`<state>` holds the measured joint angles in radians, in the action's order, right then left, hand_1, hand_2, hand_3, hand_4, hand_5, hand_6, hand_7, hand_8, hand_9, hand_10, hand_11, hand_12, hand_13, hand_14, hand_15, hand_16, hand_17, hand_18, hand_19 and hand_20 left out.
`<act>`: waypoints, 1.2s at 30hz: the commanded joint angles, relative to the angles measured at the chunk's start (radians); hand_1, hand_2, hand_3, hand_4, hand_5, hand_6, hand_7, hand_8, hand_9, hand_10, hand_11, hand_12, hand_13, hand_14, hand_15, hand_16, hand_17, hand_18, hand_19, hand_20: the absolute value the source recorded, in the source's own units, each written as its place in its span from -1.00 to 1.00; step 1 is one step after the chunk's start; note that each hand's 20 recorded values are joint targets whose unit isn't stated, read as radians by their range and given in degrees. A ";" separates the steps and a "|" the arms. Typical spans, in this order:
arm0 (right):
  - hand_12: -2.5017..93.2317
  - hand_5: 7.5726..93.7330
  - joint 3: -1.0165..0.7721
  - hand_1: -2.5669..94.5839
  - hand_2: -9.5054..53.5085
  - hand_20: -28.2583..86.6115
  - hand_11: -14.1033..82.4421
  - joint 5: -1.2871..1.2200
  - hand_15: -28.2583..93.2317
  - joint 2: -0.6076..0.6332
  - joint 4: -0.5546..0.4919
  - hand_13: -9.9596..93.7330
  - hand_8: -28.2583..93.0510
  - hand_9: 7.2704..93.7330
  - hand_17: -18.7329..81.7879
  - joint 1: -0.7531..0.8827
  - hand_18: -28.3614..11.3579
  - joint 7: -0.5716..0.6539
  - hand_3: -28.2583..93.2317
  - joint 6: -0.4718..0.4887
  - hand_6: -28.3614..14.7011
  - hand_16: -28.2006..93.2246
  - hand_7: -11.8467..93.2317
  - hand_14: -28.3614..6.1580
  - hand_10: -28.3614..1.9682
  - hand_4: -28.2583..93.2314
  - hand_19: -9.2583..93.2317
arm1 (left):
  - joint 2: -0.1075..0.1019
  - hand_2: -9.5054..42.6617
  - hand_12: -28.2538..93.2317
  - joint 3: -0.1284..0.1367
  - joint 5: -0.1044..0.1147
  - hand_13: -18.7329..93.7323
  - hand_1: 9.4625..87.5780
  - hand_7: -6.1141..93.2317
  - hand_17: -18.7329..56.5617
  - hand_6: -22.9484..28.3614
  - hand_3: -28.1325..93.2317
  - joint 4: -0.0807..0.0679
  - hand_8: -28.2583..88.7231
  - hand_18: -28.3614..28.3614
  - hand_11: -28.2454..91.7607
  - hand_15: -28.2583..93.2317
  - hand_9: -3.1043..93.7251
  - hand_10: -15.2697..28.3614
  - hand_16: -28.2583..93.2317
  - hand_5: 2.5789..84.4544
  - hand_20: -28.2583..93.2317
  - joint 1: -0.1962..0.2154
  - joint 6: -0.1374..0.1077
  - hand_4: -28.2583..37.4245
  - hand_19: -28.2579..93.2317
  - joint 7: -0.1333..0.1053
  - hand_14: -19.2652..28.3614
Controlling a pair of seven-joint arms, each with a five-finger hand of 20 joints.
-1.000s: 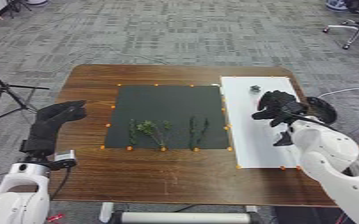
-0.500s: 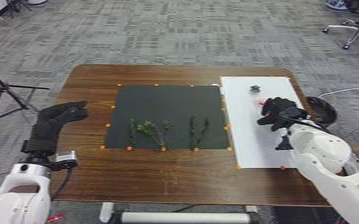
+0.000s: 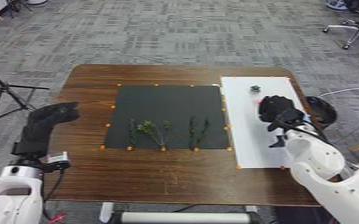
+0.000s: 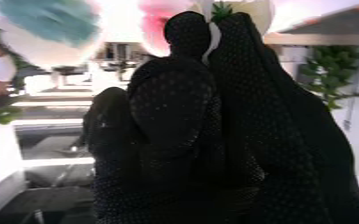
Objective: Arrange flowers
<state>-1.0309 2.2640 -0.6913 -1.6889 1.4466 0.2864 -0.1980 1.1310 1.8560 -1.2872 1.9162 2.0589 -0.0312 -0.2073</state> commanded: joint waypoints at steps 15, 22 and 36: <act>0.01 0.62 0.408 0.38 -1.00 0.40 -0.49 -0.161 0.33 -0.267 -0.106 0.87 -0.31 0.83 0.50 -0.476 -0.25 -0.195 0.41 0.144 0.23 0.09 -0.42 0.48 0.27 -0.74 0.89 | 0.067 0.58 -0.30 0.151 0.369 0.09 -0.67 -0.57 -0.16 -0.02 0.44 -0.023 -0.65 0.35 -0.15 -0.20 0.27 0.42 -0.54 0.40 -0.21 0.056 -0.356 -1.00 -0.40 -0.202 0.50; 0.01 0.62 0.502 0.38 -1.00 0.40 -0.49 -0.150 0.33 -0.410 -0.050 0.87 -0.31 0.84 0.50 -0.510 -0.25 -0.239 0.41 0.178 0.24 0.09 -0.41 0.48 0.27 -0.75 0.89 | 0.055 0.56 -0.30 0.177 0.372 0.11 -0.67 -0.57 -0.16 -0.02 0.45 -0.018 -0.64 0.35 -0.15 -0.19 0.28 0.42 -0.54 0.41 -0.20 0.047 -0.357 -1.00 -0.40 -0.204 0.50; 0.01 0.63 0.578 0.38 -1.00 0.40 -0.50 -0.075 0.33 -0.620 0.089 0.87 -0.32 0.85 0.50 -0.477 -0.25 -0.330 0.41 0.252 0.24 0.09 -0.41 0.48 0.28 -0.75 0.90 | 0.020 0.54 -0.30 0.114 0.367 0.12 -0.69 -0.57 -0.15 -0.03 0.48 -0.051 -0.65 0.36 -0.14 -0.18 0.28 0.42 -0.54 0.40 -0.18 -0.042 -0.314 -1.00 -0.40 -0.210 0.51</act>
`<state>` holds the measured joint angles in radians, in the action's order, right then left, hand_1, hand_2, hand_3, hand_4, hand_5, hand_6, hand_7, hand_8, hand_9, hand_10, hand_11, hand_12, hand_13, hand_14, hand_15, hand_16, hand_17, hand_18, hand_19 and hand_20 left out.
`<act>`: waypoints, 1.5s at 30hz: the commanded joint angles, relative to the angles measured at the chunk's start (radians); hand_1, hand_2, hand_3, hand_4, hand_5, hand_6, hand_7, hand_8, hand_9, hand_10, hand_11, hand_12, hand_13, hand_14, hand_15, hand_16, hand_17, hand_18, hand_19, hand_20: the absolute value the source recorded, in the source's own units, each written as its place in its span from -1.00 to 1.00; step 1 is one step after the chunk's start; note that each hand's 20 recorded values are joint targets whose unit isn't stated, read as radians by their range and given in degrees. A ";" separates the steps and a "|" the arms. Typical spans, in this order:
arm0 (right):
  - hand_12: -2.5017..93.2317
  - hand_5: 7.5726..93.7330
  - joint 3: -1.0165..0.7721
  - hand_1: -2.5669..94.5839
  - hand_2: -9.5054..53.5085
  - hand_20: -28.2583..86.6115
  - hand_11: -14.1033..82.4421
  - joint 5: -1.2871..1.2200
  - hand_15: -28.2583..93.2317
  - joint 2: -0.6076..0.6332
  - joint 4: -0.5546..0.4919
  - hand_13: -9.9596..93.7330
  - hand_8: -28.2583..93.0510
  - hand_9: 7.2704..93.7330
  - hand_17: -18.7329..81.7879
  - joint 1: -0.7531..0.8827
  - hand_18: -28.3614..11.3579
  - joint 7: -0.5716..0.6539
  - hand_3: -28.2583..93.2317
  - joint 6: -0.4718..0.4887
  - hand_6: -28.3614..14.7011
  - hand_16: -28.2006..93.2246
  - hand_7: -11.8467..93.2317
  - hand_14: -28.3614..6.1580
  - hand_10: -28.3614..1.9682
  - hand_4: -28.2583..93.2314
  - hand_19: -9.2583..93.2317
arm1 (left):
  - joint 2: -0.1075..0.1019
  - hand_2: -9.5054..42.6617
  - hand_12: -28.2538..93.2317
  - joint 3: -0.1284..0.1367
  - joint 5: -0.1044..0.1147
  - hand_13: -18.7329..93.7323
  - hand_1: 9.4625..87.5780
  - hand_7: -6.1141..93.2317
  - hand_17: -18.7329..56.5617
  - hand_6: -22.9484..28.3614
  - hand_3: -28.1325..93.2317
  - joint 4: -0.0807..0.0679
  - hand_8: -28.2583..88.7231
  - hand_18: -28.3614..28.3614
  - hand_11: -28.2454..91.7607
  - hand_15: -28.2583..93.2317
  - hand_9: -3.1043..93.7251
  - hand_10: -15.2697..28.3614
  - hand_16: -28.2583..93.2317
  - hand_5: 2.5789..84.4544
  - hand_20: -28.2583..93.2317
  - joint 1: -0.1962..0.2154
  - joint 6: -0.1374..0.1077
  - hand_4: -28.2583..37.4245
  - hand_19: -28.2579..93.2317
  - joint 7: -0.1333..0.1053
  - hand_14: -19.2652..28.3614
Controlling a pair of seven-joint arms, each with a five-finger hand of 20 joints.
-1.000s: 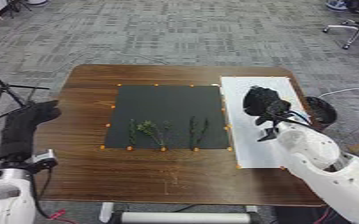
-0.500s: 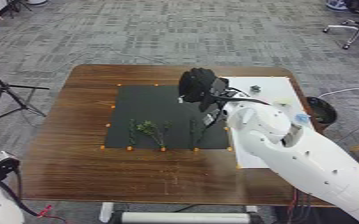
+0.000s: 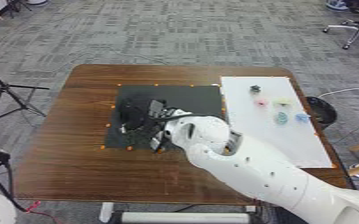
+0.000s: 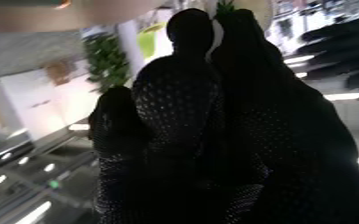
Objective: Arrange flowers
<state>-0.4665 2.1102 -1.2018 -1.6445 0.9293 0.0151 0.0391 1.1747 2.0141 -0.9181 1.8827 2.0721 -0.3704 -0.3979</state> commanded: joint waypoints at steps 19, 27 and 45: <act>-0.17 0.66 -0.025 0.37 -1.00 0.38 -0.59 0.299 0.34 -0.202 0.298 0.90 -0.39 0.90 0.51 0.036 -0.29 -0.037 0.40 -0.122 0.32 0.10 -0.42 0.46 0.24 -0.76 0.94 | -0.056 0.49 -0.29 -0.136 -0.063 0.12 -0.66 -0.57 -0.16 -0.03 0.49 -0.023 -0.65 0.37 -0.14 -0.17 0.27 0.41 -0.54 0.39 -0.18 -0.121 0.101 -1.00 -0.40 -0.011 0.52; -0.21 0.64 -0.062 0.37 -1.00 0.37 -0.61 0.318 0.34 -0.225 0.329 0.90 -0.40 0.88 0.51 0.047 -0.30 -0.028 0.40 -0.096 0.34 0.10 -0.44 0.46 0.21 -0.76 0.95 | -0.031 0.49 -0.29 -0.114 -0.045 0.12 -0.65 -0.57 -0.16 -0.03 0.48 -0.008 -0.65 0.37 -0.14 -0.17 0.27 0.41 -0.54 0.39 -0.18 -0.097 0.107 -1.00 -0.41 -0.009 0.51; -0.34 0.53 -0.045 0.25 -1.00 0.38 -0.58 0.295 0.36 -0.216 0.291 0.86 -0.40 0.72 0.48 0.041 -0.30 0.009 0.40 -0.033 0.32 0.09 -0.48 0.44 0.14 -0.73 0.95 | -0.007 -0.08 -0.29 -0.096 -0.063 0.11 -0.73 -0.56 -0.18 -0.02 0.55 -0.008 -0.64 0.37 -0.13 -0.17 0.25 0.42 -0.54 0.36 -0.19 -0.100 0.137 -1.00 -0.40 0.004 0.52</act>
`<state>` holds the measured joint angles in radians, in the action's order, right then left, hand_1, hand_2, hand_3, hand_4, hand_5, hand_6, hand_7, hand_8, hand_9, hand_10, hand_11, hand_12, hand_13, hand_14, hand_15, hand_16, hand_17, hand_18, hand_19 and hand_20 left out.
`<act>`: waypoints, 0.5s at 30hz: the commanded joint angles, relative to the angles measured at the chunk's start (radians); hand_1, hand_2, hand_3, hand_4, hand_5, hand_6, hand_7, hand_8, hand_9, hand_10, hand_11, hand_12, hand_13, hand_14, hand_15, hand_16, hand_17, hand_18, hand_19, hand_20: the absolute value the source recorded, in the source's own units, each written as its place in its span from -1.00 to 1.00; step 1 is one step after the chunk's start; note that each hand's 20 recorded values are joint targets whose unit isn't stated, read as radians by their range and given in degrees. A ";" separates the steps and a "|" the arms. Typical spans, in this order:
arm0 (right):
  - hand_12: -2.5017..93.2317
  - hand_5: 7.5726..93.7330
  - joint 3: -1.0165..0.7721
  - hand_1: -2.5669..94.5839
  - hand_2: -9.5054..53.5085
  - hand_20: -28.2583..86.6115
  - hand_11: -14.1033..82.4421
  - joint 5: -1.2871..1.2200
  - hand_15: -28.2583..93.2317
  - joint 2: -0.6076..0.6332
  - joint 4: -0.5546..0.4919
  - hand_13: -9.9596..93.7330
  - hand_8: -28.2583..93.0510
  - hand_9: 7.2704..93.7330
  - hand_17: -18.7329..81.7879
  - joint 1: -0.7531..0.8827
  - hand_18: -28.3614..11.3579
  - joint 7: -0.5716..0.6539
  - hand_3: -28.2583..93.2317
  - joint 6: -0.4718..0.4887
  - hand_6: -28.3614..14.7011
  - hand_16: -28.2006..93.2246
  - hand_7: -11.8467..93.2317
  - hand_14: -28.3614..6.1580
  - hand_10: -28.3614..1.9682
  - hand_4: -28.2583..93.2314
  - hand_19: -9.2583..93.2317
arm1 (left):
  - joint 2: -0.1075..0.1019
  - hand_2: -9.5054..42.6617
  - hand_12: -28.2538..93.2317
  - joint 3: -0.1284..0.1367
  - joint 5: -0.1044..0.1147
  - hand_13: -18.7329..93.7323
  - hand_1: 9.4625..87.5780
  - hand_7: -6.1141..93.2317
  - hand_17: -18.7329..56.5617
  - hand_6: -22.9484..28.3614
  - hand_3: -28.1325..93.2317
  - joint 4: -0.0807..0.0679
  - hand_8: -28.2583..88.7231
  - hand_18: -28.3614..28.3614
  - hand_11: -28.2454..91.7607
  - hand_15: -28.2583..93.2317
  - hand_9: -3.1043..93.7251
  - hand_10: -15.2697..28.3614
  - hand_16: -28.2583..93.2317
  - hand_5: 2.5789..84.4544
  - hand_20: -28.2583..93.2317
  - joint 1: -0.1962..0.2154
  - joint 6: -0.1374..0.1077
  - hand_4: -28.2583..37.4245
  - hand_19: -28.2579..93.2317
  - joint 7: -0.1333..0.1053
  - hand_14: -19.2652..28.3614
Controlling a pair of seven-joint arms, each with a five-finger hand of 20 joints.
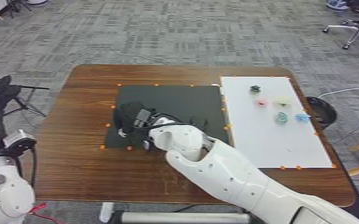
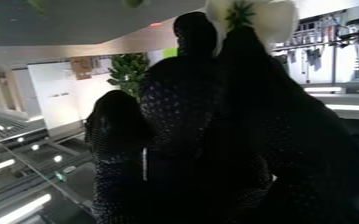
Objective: Arrange flowers
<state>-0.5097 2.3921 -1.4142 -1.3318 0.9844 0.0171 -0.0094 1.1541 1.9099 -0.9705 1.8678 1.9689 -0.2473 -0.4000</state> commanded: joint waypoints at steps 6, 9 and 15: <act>-0.43 0.49 -0.013 0.23 -1.00 0.38 -0.53 0.026 0.36 -0.003 -0.030 0.85 -0.39 0.62 0.47 -0.009 -0.31 0.010 0.40 0.042 0.29 0.08 -0.50 0.44 0.14 -0.73 0.95 | 0.025 -0.15 -0.29 0.015 -0.021 0.10 -0.73 -0.56 -0.19 -0.02 0.56 0.006 -0.64 0.38 -0.12 -0.17 0.24 0.42 -0.54 0.35 -0.19 -0.002 0.024 -1.00 -0.40 0.013 0.52; -0.52 0.46 -0.014 0.22 -1.00 0.38 -0.50 0.025 0.37 0.000 -0.034 0.85 -0.40 0.54 0.47 -0.013 -0.32 0.016 0.41 0.052 0.28 0.08 -0.51 0.45 0.11 -0.74 0.96 | 0.025 -0.17 -0.29 0.014 -0.021 0.10 -0.73 -0.56 -0.19 -0.02 0.56 0.006 -0.64 0.38 -0.13 -0.18 0.24 0.42 -0.54 0.35 -0.19 -0.002 0.023 -1.00 -0.40 0.012 0.53; -0.61 0.39 -0.016 0.15 -1.00 0.38 -0.49 0.030 0.37 0.001 -0.023 0.84 -0.44 0.46 0.46 -0.024 -0.32 0.017 0.47 0.035 0.27 0.07 -0.52 0.44 0.05 -0.74 0.96 | 0.025 -0.19 -0.29 0.014 -0.021 0.10 -0.73 -0.56 -0.19 -0.02 0.57 0.006 -0.64 0.38 -0.12 -0.18 0.23 0.42 -0.53 0.34 -0.20 -0.002 0.023 -1.00 -0.40 0.012 0.52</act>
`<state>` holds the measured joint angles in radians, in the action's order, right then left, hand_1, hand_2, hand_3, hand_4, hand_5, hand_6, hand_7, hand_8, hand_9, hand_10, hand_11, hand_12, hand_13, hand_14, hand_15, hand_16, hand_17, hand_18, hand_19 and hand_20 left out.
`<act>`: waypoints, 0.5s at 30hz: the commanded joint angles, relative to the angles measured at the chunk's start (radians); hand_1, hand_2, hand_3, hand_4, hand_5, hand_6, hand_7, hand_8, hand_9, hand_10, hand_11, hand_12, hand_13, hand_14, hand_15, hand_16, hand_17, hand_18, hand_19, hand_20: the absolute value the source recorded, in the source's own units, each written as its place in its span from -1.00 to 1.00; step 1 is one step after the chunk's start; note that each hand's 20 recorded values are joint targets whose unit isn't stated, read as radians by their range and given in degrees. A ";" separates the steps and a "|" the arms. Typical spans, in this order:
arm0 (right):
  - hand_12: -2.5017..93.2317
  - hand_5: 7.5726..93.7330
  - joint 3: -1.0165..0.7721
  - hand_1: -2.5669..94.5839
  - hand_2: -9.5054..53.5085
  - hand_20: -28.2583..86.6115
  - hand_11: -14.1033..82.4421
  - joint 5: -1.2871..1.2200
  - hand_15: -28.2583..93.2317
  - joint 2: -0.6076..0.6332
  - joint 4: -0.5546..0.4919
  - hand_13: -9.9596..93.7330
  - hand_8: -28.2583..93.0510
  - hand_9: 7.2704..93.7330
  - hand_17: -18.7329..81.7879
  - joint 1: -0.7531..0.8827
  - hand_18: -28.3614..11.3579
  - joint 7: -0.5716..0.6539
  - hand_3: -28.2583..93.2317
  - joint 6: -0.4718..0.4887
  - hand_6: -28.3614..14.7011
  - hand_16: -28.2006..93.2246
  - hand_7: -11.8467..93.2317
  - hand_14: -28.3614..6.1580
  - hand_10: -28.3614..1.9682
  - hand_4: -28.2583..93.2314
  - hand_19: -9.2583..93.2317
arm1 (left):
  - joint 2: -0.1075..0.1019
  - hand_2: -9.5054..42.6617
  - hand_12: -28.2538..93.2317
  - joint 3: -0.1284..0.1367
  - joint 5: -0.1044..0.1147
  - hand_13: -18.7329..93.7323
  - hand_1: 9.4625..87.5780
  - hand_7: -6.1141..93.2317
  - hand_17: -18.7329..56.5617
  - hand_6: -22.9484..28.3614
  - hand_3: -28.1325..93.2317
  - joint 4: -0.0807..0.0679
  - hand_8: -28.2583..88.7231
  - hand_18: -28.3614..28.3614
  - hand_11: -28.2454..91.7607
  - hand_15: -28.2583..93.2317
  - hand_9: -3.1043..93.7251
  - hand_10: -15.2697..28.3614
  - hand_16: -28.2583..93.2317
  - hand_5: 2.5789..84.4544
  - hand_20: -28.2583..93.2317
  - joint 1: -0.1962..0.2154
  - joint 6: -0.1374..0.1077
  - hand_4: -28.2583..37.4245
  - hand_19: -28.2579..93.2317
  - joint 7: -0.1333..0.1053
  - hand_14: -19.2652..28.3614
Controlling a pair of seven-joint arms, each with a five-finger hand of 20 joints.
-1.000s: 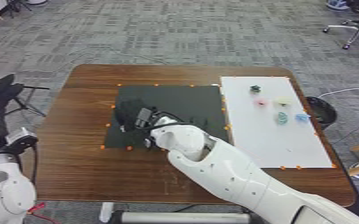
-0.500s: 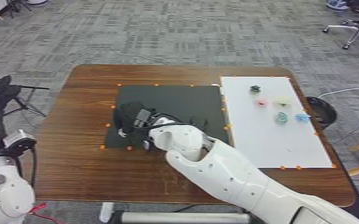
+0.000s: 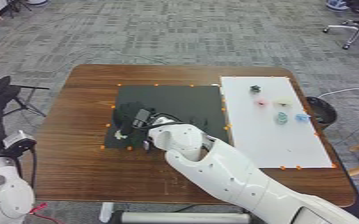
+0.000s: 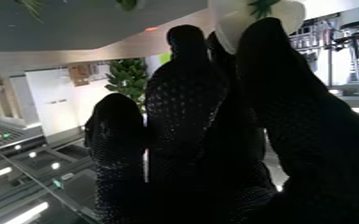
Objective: Arrange flowers
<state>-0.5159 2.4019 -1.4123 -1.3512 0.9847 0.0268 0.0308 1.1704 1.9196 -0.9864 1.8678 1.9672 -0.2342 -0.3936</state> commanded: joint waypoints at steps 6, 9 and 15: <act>-0.62 0.36 -0.017 0.13 -1.00 0.38 -0.49 0.034 0.37 -0.012 0.012 0.83 -0.47 0.44 0.45 -0.034 -0.33 0.018 0.50 -0.013 0.29 0.06 -0.50 0.44 0.07 -0.76 0.96 | 0.013 -0.20 -0.29 0.007 -0.009 0.10 -0.73 -0.56 -0.19 -0.03 0.57 0.007 -0.64 0.38 -0.13 -0.18 0.23 0.42 -0.53 0.34 -0.20 -0.002 0.014 -1.00 -0.40 0.008 0.52; -0.62 0.32 -0.010 0.11 -1.00 0.38 -0.49 0.042 0.38 -0.014 0.020 0.83 -0.49 0.40 0.45 -0.041 -0.32 0.052 0.52 -0.037 0.28 0.05 -0.50 0.43 0.06 -0.76 0.96 | 0.015 -0.20 -0.29 0.008 -0.011 0.10 -0.73 -0.56 -0.19 -0.03 0.57 0.007 -0.64 0.38 -0.13 -0.18 0.23 0.42 -0.53 0.34 -0.20 -0.003 0.016 -1.00 -0.40 0.010 0.52; -0.60 0.29 -0.006 0.00 -0.93 0.38 -0.49 0.064 0.38 -0.010 0.020 0.82 -0.60 0.37 0.44 -0.028 -0.34 0.079 0.47 -0.028 0.28 0.04 -0.48 0.41 0.04 -0.83 0.97 | 0.015 -0.21 -0.29 0.008 -0.011 0.10 -0.73 -0.56 -0.19 -0.03 0.57 0.007 -0.64 0.38 -0.13 -0.18 0.23 0.42 -0.53 0.34 -0.20 -0.003 0.016 -1.00 -0.40 0.010 0.52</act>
<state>-0.5201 2.4273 -1.4174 -1.3270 0.9651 0.0745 0.0034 1.1766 1.9223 -0.9920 1.8677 1.9658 -0.2293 -0.3901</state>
